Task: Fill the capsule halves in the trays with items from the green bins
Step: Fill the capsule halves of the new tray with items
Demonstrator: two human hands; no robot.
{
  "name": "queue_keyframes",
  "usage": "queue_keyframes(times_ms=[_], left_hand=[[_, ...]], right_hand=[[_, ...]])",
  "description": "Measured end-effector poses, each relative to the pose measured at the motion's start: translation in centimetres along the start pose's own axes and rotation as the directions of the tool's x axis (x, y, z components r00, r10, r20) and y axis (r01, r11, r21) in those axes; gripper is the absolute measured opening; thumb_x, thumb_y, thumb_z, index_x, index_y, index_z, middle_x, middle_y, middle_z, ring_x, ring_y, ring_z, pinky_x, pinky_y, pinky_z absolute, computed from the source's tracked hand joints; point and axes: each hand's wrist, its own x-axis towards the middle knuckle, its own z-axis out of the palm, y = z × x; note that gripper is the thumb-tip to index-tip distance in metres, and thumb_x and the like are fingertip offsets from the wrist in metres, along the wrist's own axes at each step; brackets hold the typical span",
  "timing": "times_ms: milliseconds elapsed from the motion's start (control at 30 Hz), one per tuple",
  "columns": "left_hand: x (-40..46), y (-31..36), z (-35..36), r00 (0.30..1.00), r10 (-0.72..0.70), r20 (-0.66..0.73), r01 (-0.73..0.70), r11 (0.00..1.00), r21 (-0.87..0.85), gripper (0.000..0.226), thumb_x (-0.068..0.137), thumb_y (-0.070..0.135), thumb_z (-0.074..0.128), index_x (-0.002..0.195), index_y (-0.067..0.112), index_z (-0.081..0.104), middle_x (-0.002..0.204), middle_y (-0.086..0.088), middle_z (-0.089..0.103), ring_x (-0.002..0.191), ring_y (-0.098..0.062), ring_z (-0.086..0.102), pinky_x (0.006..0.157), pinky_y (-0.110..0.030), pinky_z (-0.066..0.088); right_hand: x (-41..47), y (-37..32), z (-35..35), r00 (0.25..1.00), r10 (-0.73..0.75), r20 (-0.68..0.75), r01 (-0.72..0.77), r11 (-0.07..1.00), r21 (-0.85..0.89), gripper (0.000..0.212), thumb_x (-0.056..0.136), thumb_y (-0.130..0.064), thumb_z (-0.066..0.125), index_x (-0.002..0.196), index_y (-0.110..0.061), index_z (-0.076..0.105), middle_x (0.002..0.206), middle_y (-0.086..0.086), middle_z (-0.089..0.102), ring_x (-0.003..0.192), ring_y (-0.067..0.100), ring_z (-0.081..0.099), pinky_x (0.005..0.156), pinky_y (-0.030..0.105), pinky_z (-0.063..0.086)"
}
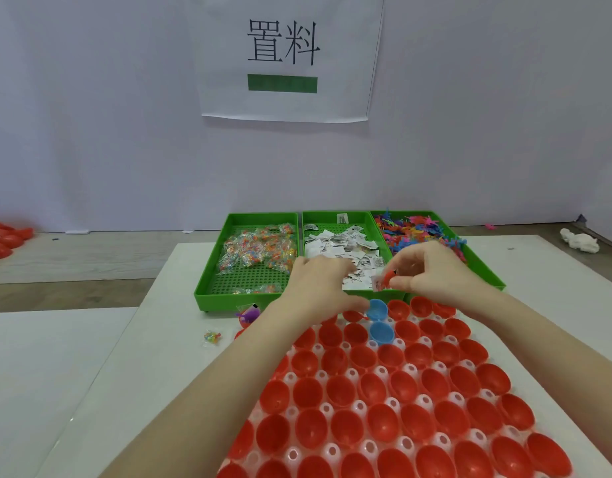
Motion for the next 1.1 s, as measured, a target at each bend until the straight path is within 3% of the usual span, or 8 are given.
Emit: queue_keyframes(times_ms=[67, 167, 300, 533, 667, 767, 900, 1100], left_hand=[[0.6, 0.1, 0.6, 0.996, 0.061, 0.069, -0.067, 0.993, 0.101, 0.05, 0.085, 0.051, 0.055, 0.127, 0.023, 0.054, 0.124, 0.001, 0.06, 0.119, -0.02, 0.048, 0.1, -0.036, 0.023], [1.1, 0.3, 1.1, 0.993, 0.098, 0.07, -0.103, 0.992, 0.067, 0.034, 0.088, 0.044, 0.054, 0.116, 0.026, 0.064, 0.103, -0.001, 0.065, 0.107, -0.022, 0.052, 0.093, -0.035, 0.022], [1.4, 0.4, 1.8, 0.991, 0.103, 0.086, -0.112, 0.988, 0.11, 0.03, 0.09, 0.041, 0.053, 0.113, 0.027, 0.066, 0.109, -0.002, 0.061, 0.112, -0.023, 0.045, 0.098, -0.043, 0.021], [1.4, 0.5, 2.6, 0.993, 0.117, 0.033, -0.119, 0.991, 0.061, 0.025, 0.088, 0.027, 0.055, 0.11, 0.024, 0.067, 0.122, -0.001, 0.053, 0.117, -0.022, 0.037, 0.093, -0.041, 0.021], [1.4, 0.7, 2.7, 0.994, 0.11, 0.01, -0.111, 0.991, 0.072, 0.022, 0.086, 0.02, 0.056, 0.105, 0.016, 0.067, 0.122, 0.002, 0.053, 0.117, -0.022, 0.036, 0.089, -0.039, 0.02], [1.4, 0.9, 2.8, 0.995, 0.102, 0.006, -0.102, 0.993, 0.05, 0.023, 0.086, 0.019, 0.056, 0.106, 0.016, 0.068, 0.123, 0.001, 0.052, 0.118, -0.021, 0.035, 0.09, -0.039, 0.021], [1.2, 1.0, 2.8, 0.994, 0.111, 0.02, -0.113, 0.989, 0.09, 0.026, 0.088, 0.022, 0.054, 0.111, 0.018, 0.067, 0.124, -0.001, 0.05, 0.119, -0.022, 0.034, 0.096, -0.042, 0.02], [1.1, 0.2, 2.0, 0.993, 0.118, 0.015, -0.119, 0.989, 0.088, 0.039, 0.087, 0.044, 0.056, 0.116, 0.018, 0.064, 0.129, 0.003, 0.052, 0.123, -0.018, 0.035, 0.095, -0.04, 0.018]], right_hand=[[0.3, 0.5, 0.5, 0.999, -0.001, 0.04, 0.004, 0.997, -0.077, 0.028, 0.078, -0.009, 0.069, 0.064, -0.033, 0.061, 0.069, -0.012, 0.061, 0.065, 0.006, 0.057, 0.064, 0.025, 0.047], [0.5, 0.8, 1.0, 0.997, -0.001, 0.08, 0.013, 0.99, -0.144, 0.023, 0.078, -0.012, 0.067, 0.067, -0.031, 0.062, 0.069, -0.017, 0.058, 0.06, -0.002, 0.051, 0.053, 0.014, 0.037], [0.7, 1.0, 1.5, 0.989, -0.018, 0.147, 0.048, 0.979, -0.2, 0.013, 0.076, -0.007, 0.064, 0.077, -0.018, 0.071, 0.06, -0.016, 0.055, 0.057, -0.004, 0.05, 0.045, 0.005, 0.036], [1.3, 0.4, 2.4, 0.984, -0.002, 0.177, 0.056, 0.95, -0.306, 0.014, 0.072, -0.008, 0.067, 0.084, -0.011, 0.074, 0.063, -0.004, 0.06, 0.064, 0.014, 0.057, 0.056, 0.023, 0.046], [1.6, -0.1, 2.7, 0.982, -0.007, 0.189, 0.078, 0.927, -0.367, 0.018, 0.072, 0.001, 0.066, 0.085, -0.011, 0.073, 0.083, 0.007, 0.07, 0.078, 0.02, 0.065, 0.07, 0.034, 0.056], [1.6, 0.4, 2.6, 0.987, -0.014, 0.159, 0.06, 0.957, -0.283, 0.024, 0.068, 0.002, 0.073, 0.083, -0.015, 0.064, 0.074, 0.0, 0.068, 0.07, 0.012, 0.062, 0.071, 0.033, 0.055], [1.4, 1.3, 2.0, 0.973, 0.007, 0.231, 0.024, 0.991, -0.133, 0.032, 0.066, -0.002, 0.078, 0.083, -0.021, 0.058, 0.067, -0.008, 0.066, 0.061, 0.004, 0.061, 0.059, 0.018, 0.052], [1.4, 1.8, 0.5, 0.975, -0.04, 0.22, 0.058, 0.995, -0.079, 0.034, 0.063, -0.025, 0.084, 0.087, -0.031, 0.061, 0.083, -0.015, 0.065, 0.067, -0.003, 0.059, 0.053, 0.011, 0.041]])
